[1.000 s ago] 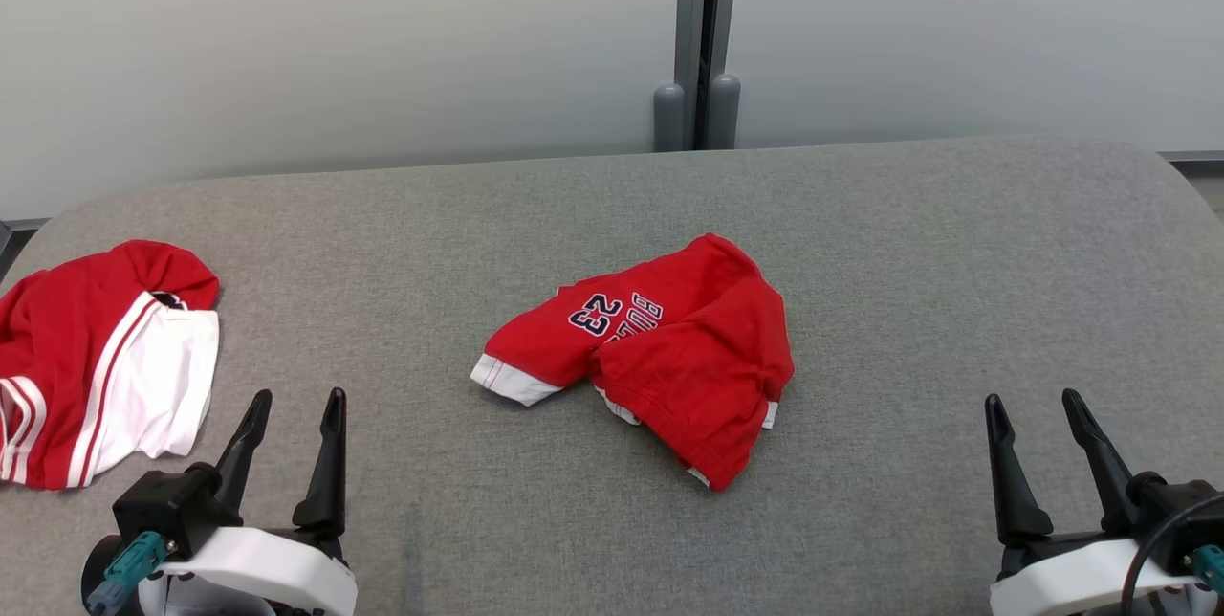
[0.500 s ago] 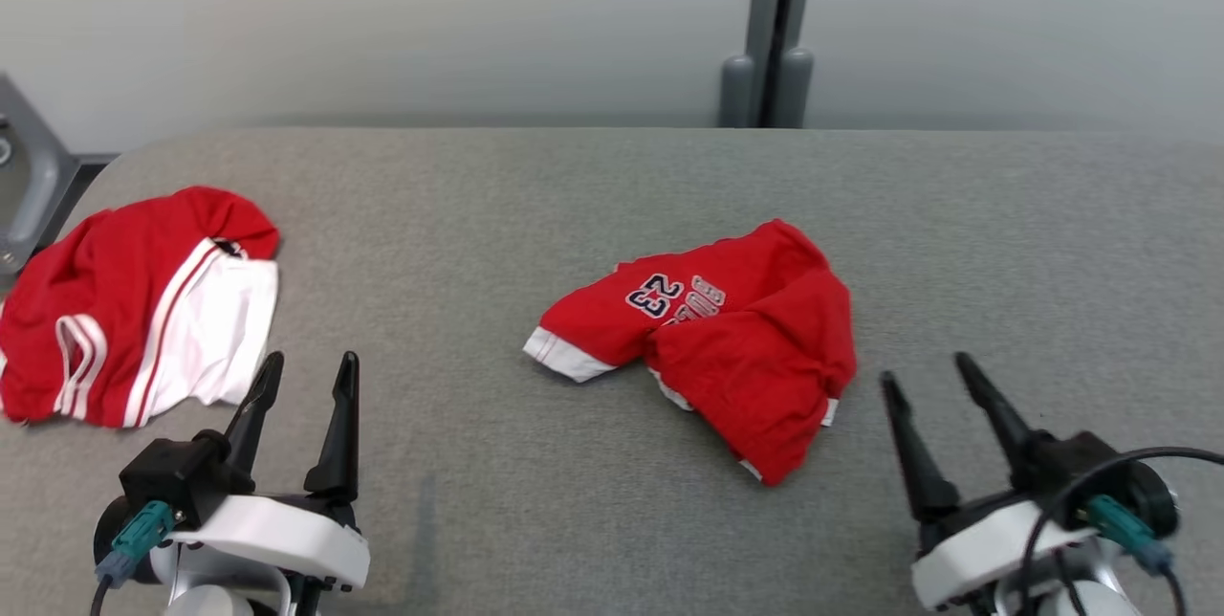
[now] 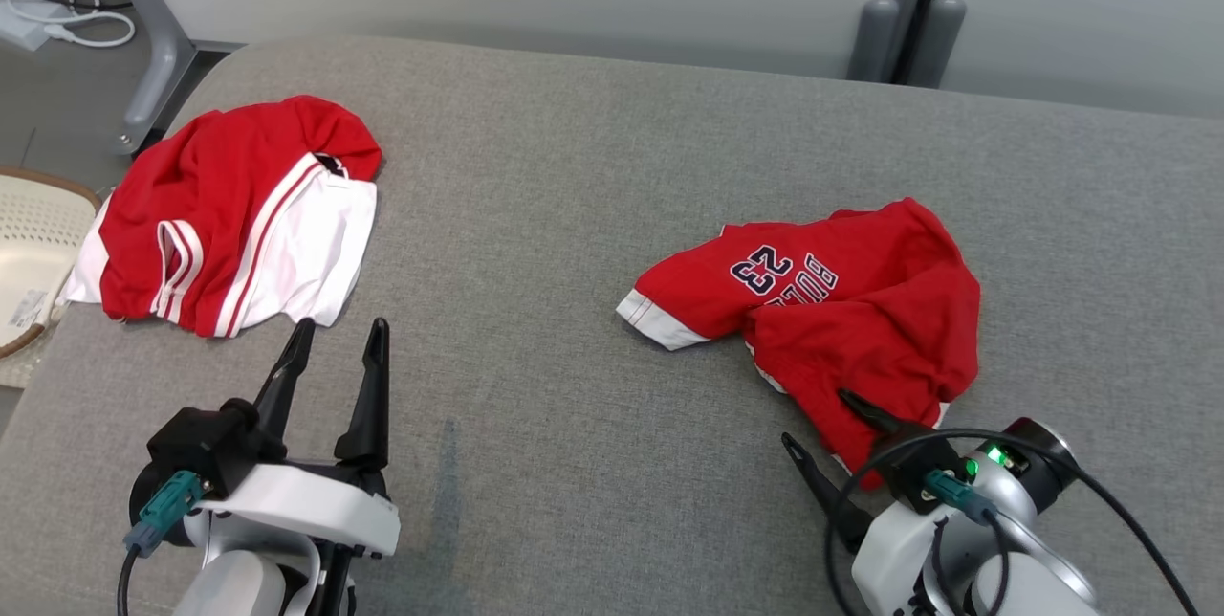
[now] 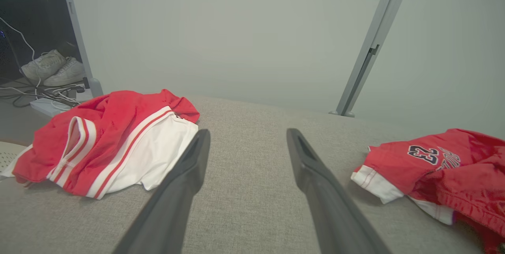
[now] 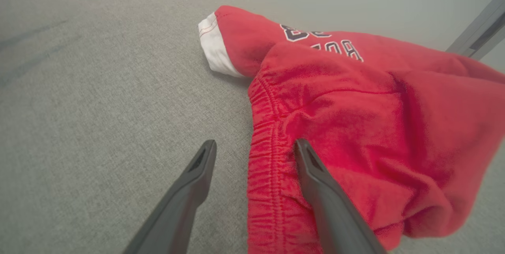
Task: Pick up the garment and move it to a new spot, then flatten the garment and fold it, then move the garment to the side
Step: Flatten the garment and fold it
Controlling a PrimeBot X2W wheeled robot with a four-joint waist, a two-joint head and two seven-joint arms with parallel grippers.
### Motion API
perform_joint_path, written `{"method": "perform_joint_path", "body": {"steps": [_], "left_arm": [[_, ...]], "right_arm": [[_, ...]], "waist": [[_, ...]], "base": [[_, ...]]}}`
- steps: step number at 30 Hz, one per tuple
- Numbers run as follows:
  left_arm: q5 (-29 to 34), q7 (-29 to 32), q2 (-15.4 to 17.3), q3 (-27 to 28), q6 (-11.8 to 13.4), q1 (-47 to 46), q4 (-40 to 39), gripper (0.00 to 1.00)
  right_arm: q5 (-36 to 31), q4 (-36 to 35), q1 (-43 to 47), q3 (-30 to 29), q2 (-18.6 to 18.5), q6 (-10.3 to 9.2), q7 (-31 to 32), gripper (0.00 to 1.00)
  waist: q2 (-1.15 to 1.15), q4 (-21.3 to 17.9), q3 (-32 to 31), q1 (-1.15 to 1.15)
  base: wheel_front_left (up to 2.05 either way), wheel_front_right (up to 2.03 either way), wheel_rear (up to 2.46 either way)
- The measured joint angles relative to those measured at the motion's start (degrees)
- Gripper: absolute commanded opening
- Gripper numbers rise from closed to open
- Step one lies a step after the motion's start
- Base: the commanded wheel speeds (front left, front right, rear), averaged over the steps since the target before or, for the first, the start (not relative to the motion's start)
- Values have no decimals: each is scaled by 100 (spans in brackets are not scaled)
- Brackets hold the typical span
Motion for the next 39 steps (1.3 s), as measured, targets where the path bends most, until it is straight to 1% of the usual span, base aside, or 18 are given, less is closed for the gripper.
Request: {"method": "perform_joint_path", "body": {"steps": [2, 5, 8, 9, 10, 11, 12, 17, 20, 25, 27, 31, 33, 39], "left_arm": [[11, -13, -47, 7, -24, -64, 22, 100], [44, -32, -78, 29, -31, -76, 67, 100], [54, -37, -100, 58, -67, -112, 88, 100], [68, -43, -113, 63, -74, -130, 93, 100], [79, -43, -123, 73, -79, -153, 96, 100], [91, -48, -125, 88, -82, -163, 94, 100], [92, -48, -127, 101, -85, -164, 96, 100], [151, -51, -142, 164, -99, -164, 80, 100], [188, -57, -140, 196, -107, -164, 70, 100], [226, -57, -132, 225, -125, -174, 47, 100], [243, -57, -116, 232, -126, -181, 41, 100], [250, -57, -100, 238, -124, -195, 30, 100], [250, -57, -92, 241, -122, -199, 27, 100], [252, -38, -53, 234, -96, -209, -12, 100]], "right_arm": [[-244, 84, -125, 136, -113, 0, 165, 100], [-474, 152, -230, 287, -190, 1, 410, 100], [-617, 267, -294, 263, -229, 1, 725, 99], [-626, 276, -298, 233, -229, 1, 811, 49], [-664, 276, -300, 198, -232, 1, 871, 32], [-660, 258, -301, 159, -230, 1, 893, 32], [-658, 222, -303, 112, -231, 1, 907, 0], [-535, -152, -304, -130, -203, 1, 838, 0], [-454, -472, -304, -222, -120, 1, 733, 0], [-271, -1069, -371, -192, 62, 0, 591, 0], [-153, -1448, -460, -108, 189, 1, 515, 0], [-18, -1928, -566, -81, 292, 0, 426, 0], [11, -2049, -589, -85, 319, 1, 397, 0], [238, -2817, -666, -311, 495, 0, 260, 0]], "waist": [[0, 48, 64, 0], [0, 76, 122, 0], [0, 65, 151, 0], [0, 59, 157, 0], [0, 49, 161, 0], [0, 36, 166, 0], [0, 21, 173, 0], [0, -107, 199, 0], [0, -210, 209, 0], [0, -408, 221, 0], [0, -542, 223, 0], [0, -728, 216, 0], [0, -772, 211, 0], [0, -1015, 187, 0]], "base": [[0, 0, 0], [0, 0, 0], [0, 0, 0], [0, 0, 0], [0, 0, 0], [0, 0, 0], [0, 0, 0], [0, 0, 0], [0, 0, 0], [0, 0, 0], [0, 0, 0], [0, 0, 0], [0, 0, 0], [0, 0, 0]]}}
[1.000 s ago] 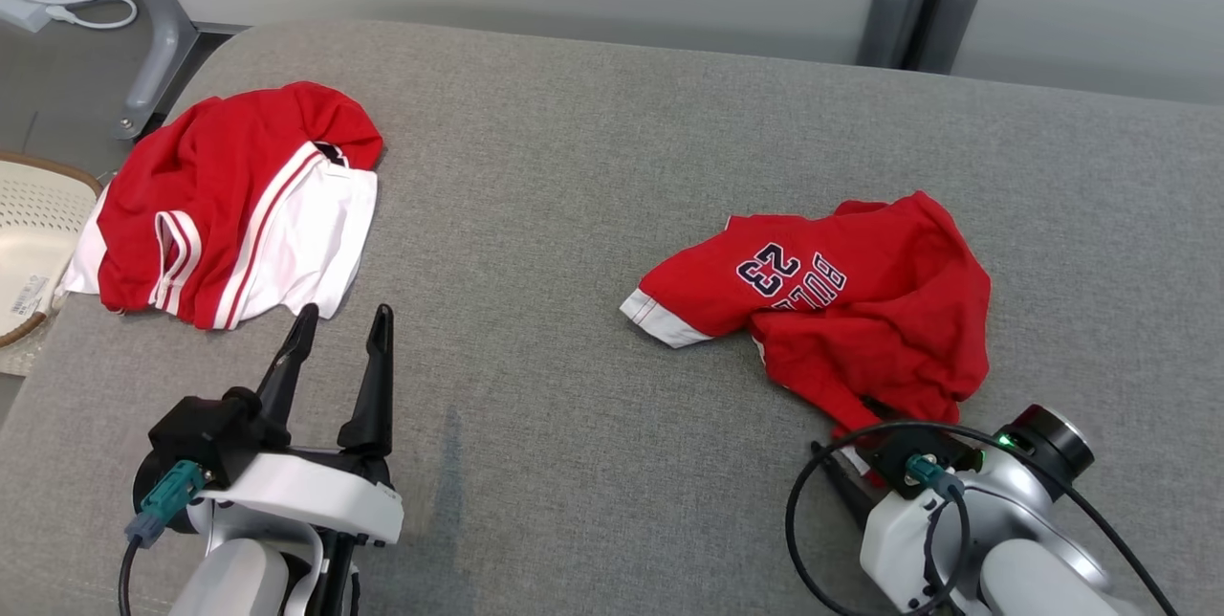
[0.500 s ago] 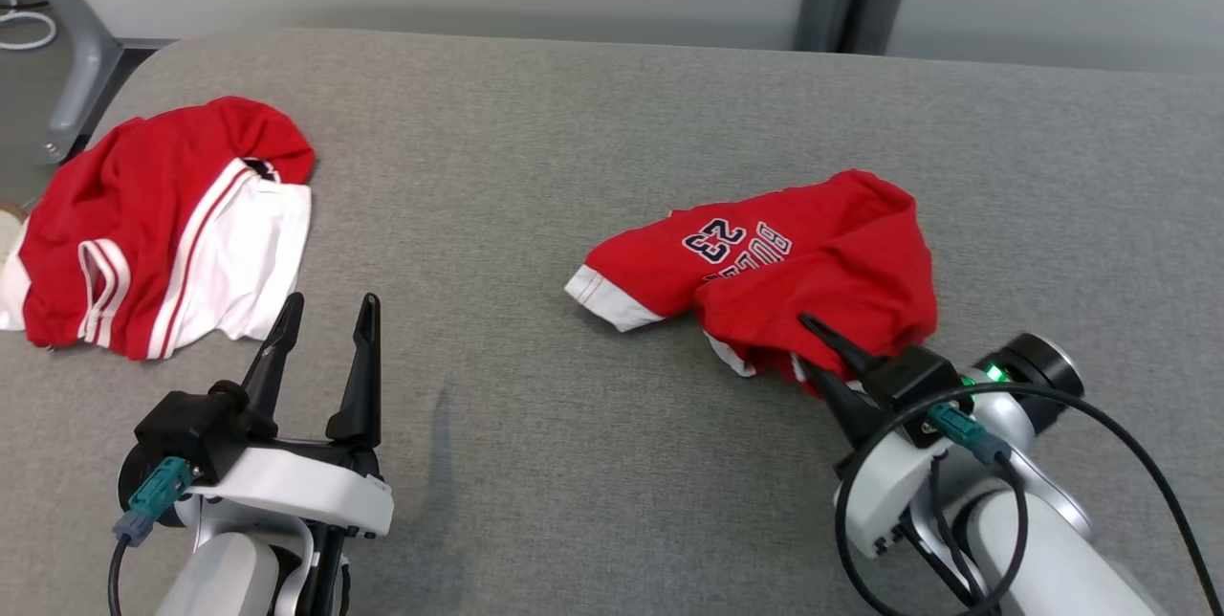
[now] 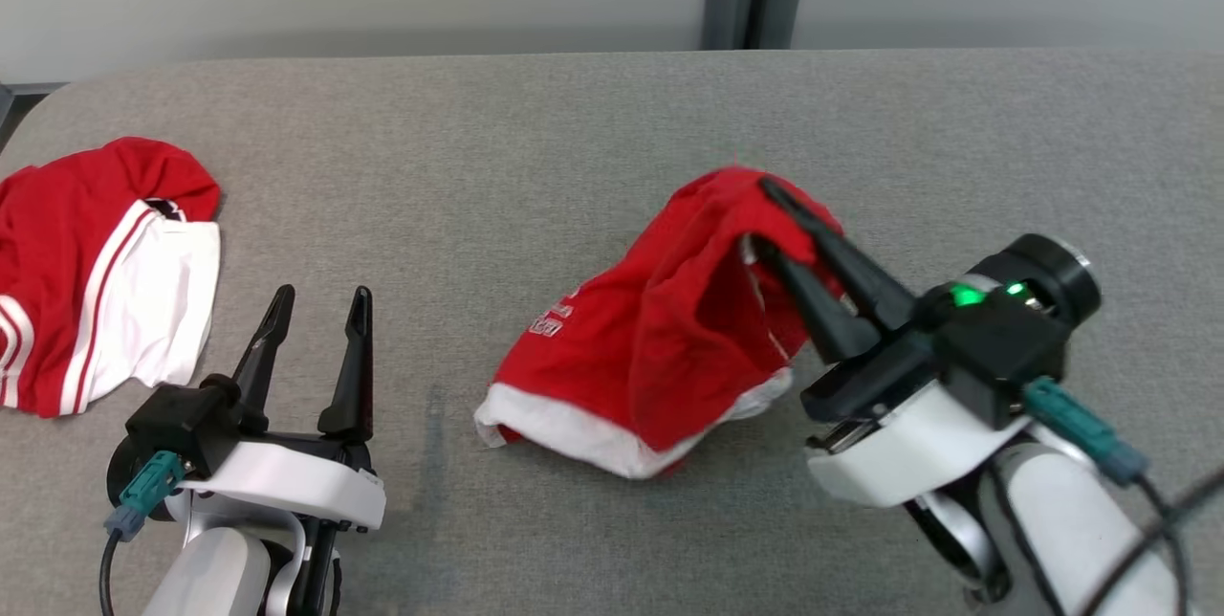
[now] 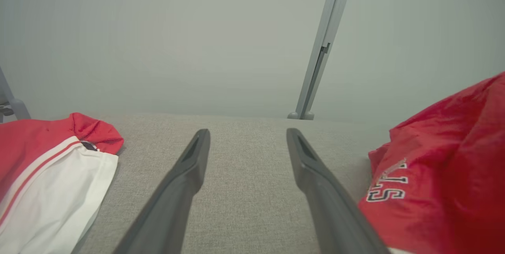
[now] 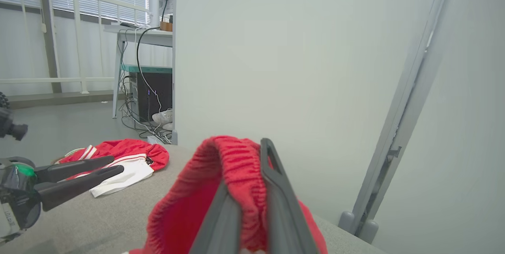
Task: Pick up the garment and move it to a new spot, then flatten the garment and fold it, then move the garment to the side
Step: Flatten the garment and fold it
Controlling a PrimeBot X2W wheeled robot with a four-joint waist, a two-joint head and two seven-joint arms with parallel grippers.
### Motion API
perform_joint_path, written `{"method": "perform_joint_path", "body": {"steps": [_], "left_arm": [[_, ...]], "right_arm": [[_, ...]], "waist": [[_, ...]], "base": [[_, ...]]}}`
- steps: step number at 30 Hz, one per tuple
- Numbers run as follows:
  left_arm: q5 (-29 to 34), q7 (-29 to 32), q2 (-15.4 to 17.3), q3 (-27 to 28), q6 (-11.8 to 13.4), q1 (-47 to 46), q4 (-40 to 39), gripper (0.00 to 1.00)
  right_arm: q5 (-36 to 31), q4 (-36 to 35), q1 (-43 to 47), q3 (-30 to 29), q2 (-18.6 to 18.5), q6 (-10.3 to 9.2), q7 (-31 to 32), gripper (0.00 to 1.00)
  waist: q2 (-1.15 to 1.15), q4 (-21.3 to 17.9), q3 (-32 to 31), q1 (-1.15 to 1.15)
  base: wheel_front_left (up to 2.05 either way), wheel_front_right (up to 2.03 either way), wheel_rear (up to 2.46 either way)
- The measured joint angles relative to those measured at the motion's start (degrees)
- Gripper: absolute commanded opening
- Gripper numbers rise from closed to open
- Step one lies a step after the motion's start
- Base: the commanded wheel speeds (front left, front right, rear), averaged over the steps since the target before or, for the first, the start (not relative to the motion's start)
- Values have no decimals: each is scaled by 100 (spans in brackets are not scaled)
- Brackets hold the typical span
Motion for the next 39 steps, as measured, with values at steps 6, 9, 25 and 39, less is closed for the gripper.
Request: {"method": "perform_joint_path", "body": {"steps": [6, 9, 25, 39], "left_arm": [[-1, 22, 33, -14, 22, -11, -35, 100], [-1, 41, 31, -49, 22, -35, -38, 100], [47, 66, 12, -233, -29, -328, -97, 100], [62, 26, -47, -256, -87, -523, 19, 100]], "right_arm": [[142, -461, 97, -701, 101, 0, 15, 0], [200, -388, 328, -1115, 119, 0, 59, 0], [657, 2371, 137, -2407, -46, 0, -569, 0], [1034, 4507, -953, -2136, -382, 0, -1293, 95]], "waist": [[0, -169, 15, 0], [0, -208, 39, 0], [0, -192, 489, 0], [0, -35, 756, 0]], "base": [[0, 0, 0], [0, 0, 0], [0, 0, 0], [0, 0, 0]]}}
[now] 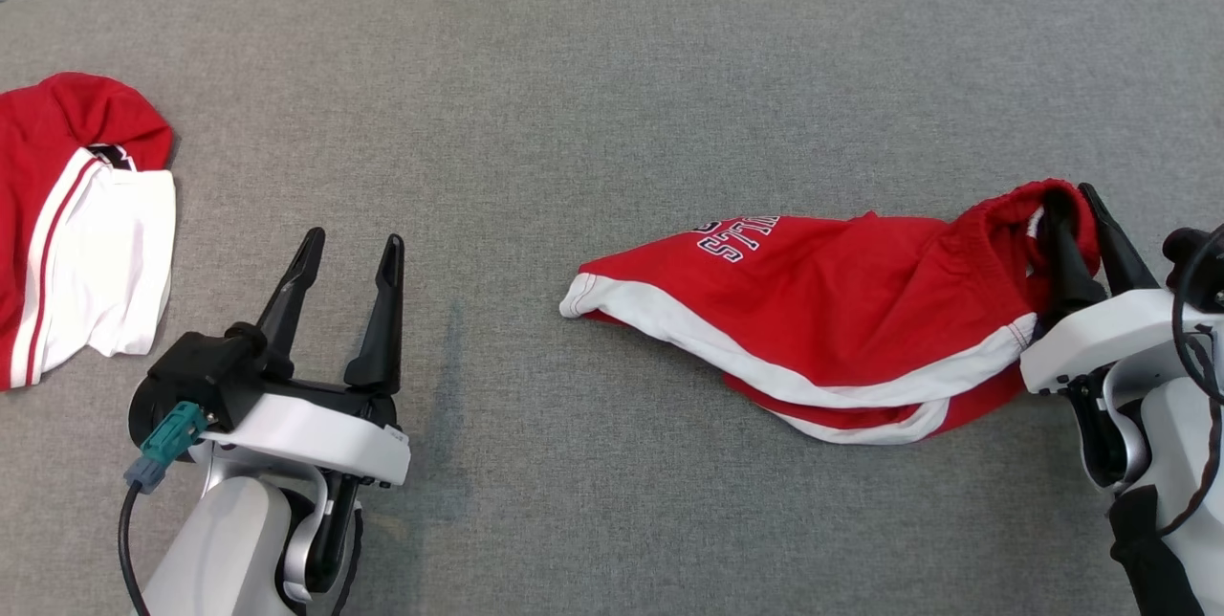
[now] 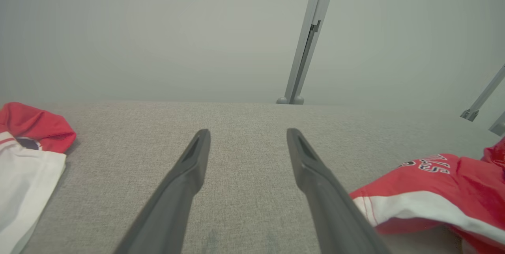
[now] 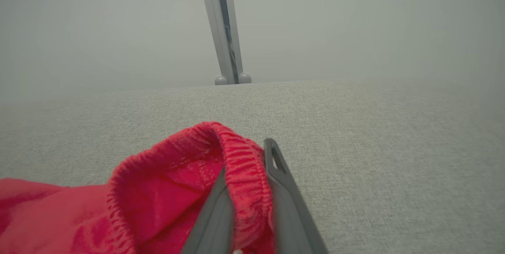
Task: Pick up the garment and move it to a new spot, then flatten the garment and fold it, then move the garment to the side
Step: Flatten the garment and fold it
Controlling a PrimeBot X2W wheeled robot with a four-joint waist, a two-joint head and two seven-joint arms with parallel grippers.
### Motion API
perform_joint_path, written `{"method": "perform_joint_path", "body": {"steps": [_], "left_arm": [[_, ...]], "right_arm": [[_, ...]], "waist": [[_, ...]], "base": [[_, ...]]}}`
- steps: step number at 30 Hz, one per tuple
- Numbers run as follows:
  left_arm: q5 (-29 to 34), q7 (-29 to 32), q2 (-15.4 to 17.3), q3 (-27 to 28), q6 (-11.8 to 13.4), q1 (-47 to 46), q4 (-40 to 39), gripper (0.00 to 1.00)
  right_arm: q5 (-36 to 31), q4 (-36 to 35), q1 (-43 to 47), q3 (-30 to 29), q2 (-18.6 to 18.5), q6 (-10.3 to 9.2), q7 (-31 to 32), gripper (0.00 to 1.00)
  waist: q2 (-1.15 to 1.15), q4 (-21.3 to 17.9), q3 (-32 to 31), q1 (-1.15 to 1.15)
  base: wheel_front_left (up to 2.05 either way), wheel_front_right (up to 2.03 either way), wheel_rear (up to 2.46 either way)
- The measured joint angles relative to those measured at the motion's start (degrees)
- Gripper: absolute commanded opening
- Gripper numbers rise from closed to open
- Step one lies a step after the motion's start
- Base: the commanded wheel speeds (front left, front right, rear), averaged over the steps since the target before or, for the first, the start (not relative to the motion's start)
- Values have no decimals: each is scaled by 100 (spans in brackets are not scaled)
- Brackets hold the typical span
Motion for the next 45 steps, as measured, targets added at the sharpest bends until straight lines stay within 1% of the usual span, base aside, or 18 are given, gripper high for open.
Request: {"method": "perform_joint_path", "body": {"steps": [1, 4, 8, 14, 18, 25, 32, 36, 45], "left_arm": [[0, -15, -1, 5, 1, -2, 4, 100], [8, -19, -3, 15, 1, -2, 40, 100], [8, -21, -1, 32, 8, 35, 63, 100], [-4, -23, 23, 63, 34, 149, 90, 100], [-13, -26, 42, 56, 43, 256, 90, 100], [-67, -9, 96, 54, 60, 424, 103, 100], [-123, 46, 122, 30, 119, 715, 83, 100], [-132, 114, 162, 12, 144, 788, 1, 100], [-144, 270, 209, -62, 157, 771, -108, 100]], "right_arm": [[14, 69, -20, 43, -5, 0, -31, 100], [100, 123, -12, 163, -10, 0, -102, 100], [203, -47, 206, 247, -24, 0, -153, 100], [237, -713, 688, 134, -30, 0, -177, 100], [124, -1280, 1031, 64, 21, 0, -175, 100], [-175, -2315, 1731, -13, 236, 0, 258, 100], [-343, -3041, 2499, -90, 466, 0, 641, 100], [-360, -3260, 2724, -175, 560, 0, 788, 100], [-463, -3448, 2753, -254, 631, 0, 911, 100]], "waist": [[0, -9, -14, 0], [0, -45, -81, 0], [0, -107, -210, 0], [0, -222, -425, 0], [0, -279, -565, 0], [0, -323, -802, 0], [0, -377, -1031, 0], [0, -418, -1058, 0], [0, -443, -974, 0]], "base": [[0, 0, 0], [0, 0, 0], [0, 0, 0], [0, 0, 0], [0, 0, 0], [0, 0, 0], [0, 0, 0], [0, 0, 0], [0, 0, 0]]}}
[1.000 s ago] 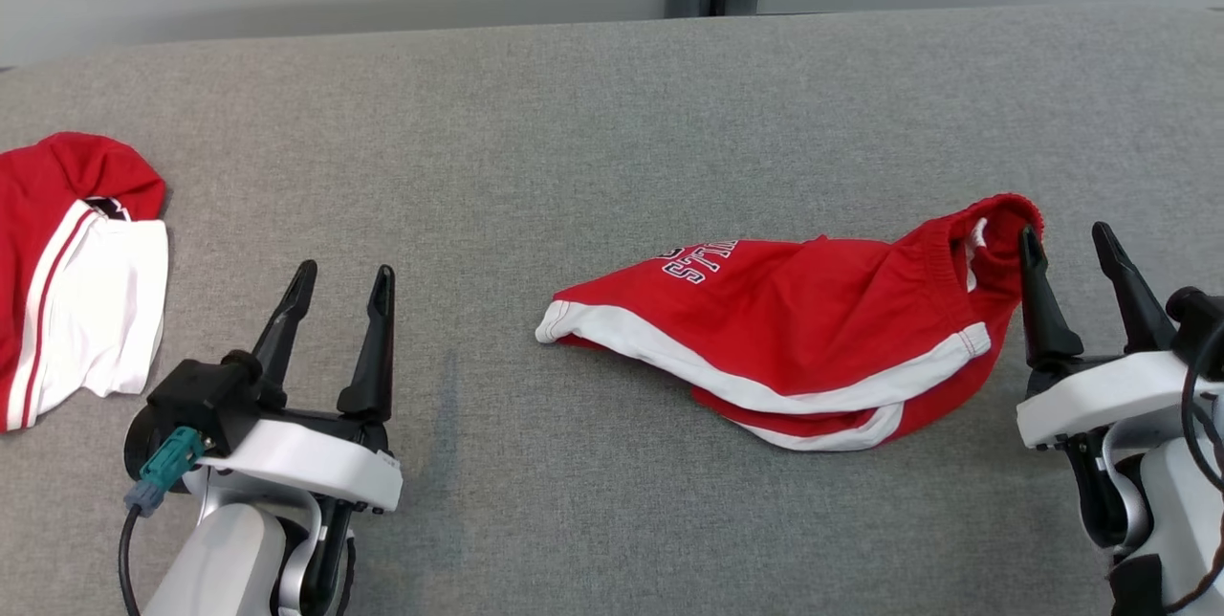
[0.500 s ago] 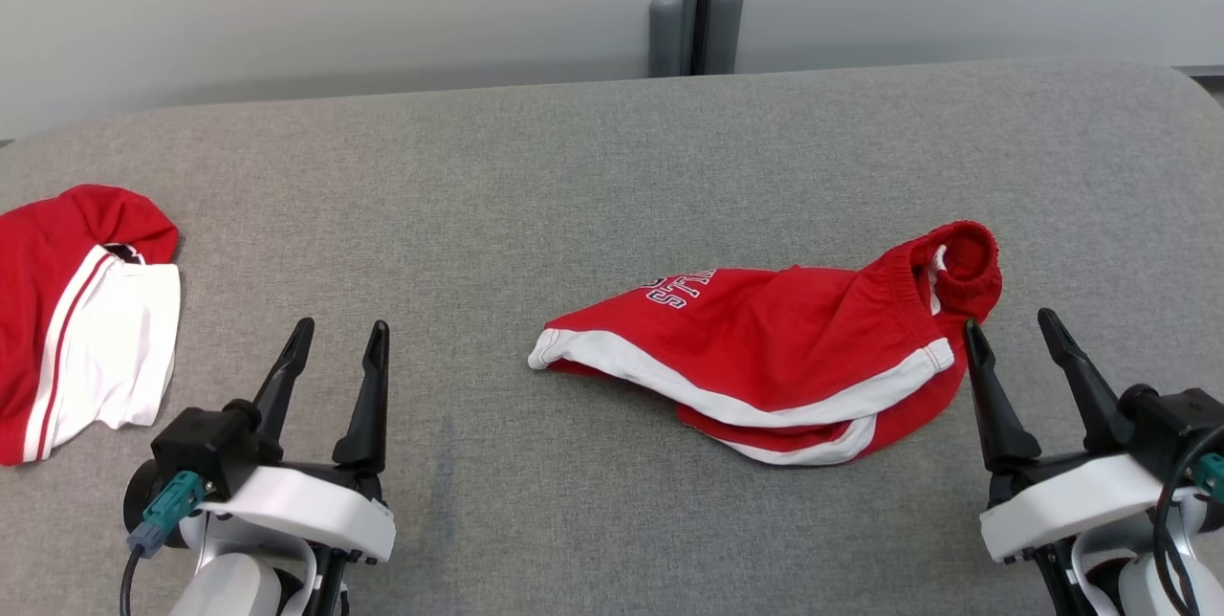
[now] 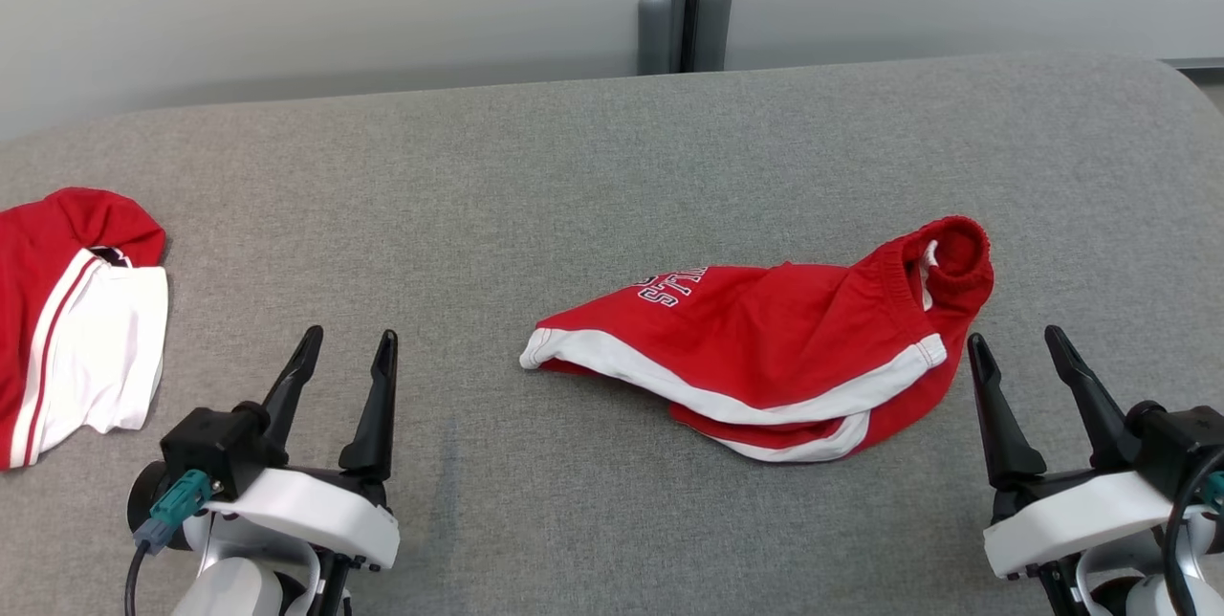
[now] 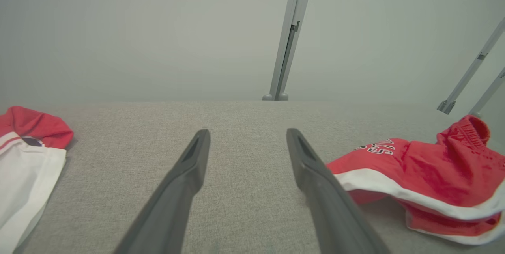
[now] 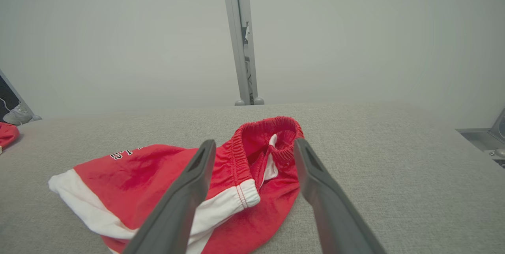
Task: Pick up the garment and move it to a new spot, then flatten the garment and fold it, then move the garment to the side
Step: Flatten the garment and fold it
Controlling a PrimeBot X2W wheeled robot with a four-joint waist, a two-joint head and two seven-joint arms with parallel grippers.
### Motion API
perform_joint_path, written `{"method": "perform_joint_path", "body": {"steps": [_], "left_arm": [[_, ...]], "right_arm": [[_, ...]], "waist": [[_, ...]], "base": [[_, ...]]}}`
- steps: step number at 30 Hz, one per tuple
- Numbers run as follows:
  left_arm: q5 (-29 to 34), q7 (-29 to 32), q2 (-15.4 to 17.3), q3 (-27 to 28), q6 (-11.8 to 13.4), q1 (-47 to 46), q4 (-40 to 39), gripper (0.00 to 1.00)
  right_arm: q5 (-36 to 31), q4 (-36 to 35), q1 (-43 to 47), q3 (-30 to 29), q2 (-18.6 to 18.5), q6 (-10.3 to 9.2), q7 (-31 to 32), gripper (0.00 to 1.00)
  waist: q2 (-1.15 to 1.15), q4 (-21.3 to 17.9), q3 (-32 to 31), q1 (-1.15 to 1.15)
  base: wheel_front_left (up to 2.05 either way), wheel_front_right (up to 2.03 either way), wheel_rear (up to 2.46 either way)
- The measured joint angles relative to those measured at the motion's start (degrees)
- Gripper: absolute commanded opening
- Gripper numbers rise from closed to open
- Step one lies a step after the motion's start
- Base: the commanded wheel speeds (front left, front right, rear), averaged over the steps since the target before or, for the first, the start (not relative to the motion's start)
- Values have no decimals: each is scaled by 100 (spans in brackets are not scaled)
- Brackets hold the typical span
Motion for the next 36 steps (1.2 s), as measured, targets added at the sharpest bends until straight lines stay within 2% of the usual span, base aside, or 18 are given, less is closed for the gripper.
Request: {"method": "perform_joint_path", "body": {"steps": [6, 13, 19, 26, 35, 36], "left_arm": [[-41, 260, -31, -175, -157, -354, -10, 100], [-313, 1114, -200, -544, -531, -931, 331, 100], [-676, 1722, -343, -704, -755, -1135, 850, 100], [-887, 2006, -374, -818, -891, -1339, 1367, 100], [-962, 2013, -377, -904, -1000, -1656, 1951, 100], [-962, 2012, -375, -926, -1005, -1690, 2000, 96]], "right_arm": [[-5, -54, -15, 13, 19, 0, 16, 100], [-5, -56, -142, 104, 34, 0, -8, 100], [-1, 24, -175, 162, 53, 0, -60, 100], [4, 85, -275, 194, 63, 0, -111, 100], [23, 158, -393, 242, 74, 0, -168, 100], [32, 166, -400, 247, 75, 0, -179, 100]], "waist": [[0, -32, 127, 0], [0, -207, 341, 0], [0, -376, 490, 0], [0, -501, 641, 0], [0, -615, 807, 0], [0, -625, 817, 0]], "base": [[0, 0, 0], [0, 0, 0], [0, 0, 0], [0, 0, 0], [0, 0, 0], [0, 0, 0]]}}
